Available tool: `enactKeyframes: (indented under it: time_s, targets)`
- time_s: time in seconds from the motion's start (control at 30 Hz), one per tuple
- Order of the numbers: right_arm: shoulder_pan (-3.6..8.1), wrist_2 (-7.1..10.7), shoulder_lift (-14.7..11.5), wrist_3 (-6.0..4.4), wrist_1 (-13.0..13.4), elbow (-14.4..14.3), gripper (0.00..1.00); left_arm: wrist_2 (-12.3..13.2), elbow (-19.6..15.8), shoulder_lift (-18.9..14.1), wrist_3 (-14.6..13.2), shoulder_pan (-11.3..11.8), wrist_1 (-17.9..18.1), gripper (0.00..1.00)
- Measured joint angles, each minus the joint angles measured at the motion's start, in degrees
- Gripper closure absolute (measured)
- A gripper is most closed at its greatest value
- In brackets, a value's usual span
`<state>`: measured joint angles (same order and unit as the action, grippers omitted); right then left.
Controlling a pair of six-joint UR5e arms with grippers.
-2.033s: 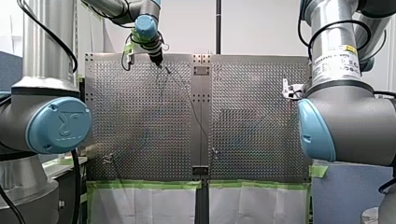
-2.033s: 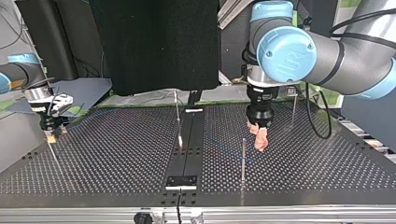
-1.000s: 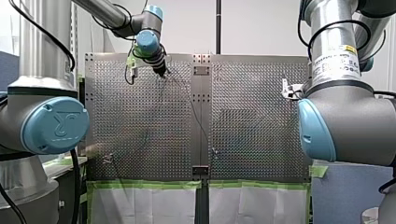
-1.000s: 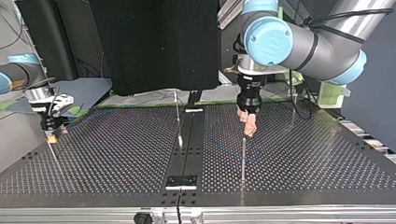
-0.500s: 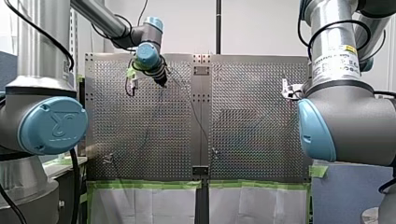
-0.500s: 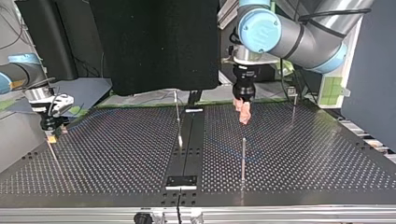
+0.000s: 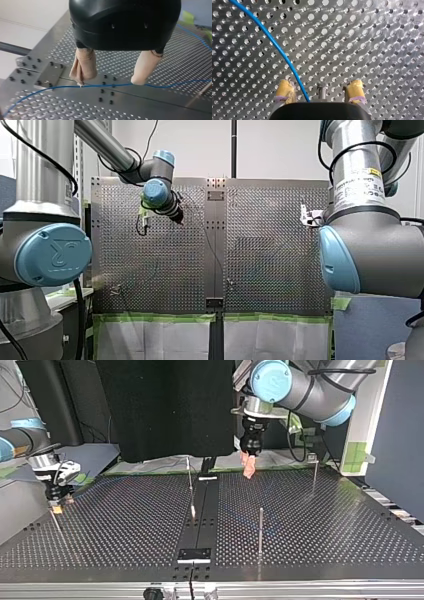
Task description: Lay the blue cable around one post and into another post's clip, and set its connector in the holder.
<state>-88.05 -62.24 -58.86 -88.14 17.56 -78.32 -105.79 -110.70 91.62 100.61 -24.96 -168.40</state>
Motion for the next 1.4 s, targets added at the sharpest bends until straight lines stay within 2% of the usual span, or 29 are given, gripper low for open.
enactKeyframes:
  time_s: [0.37, 0.6, 0.7, 1.4]
  targets:
    - [-0.10, 0.00, 0.0, 0.07, -0.1, 0.0, 0.00, -1.1, -5.1, 4.5, -3.3, -1.1, 5.1, 0.00]
    - [-0.09, 0.00, 0.0, 0.11, 0.0, 0.0, 0.00, -3.6, -8.8, 8.2, -4.4, -1.3, 8.8, 0.00]
    - [-0.12, 0.00, 0.0, 0.11, 0.0, 0.0, 0.00, -3.9, -10.2, 9.0, -5.0, -1.3, 10.2, 0.00]
    - [-0.14, 0.00, 0.0, 0.06, 0.1, 0.0, 0.00, -3.6, -21.0, 9.4, -5.1, -1.3, 21.0, 0.00]
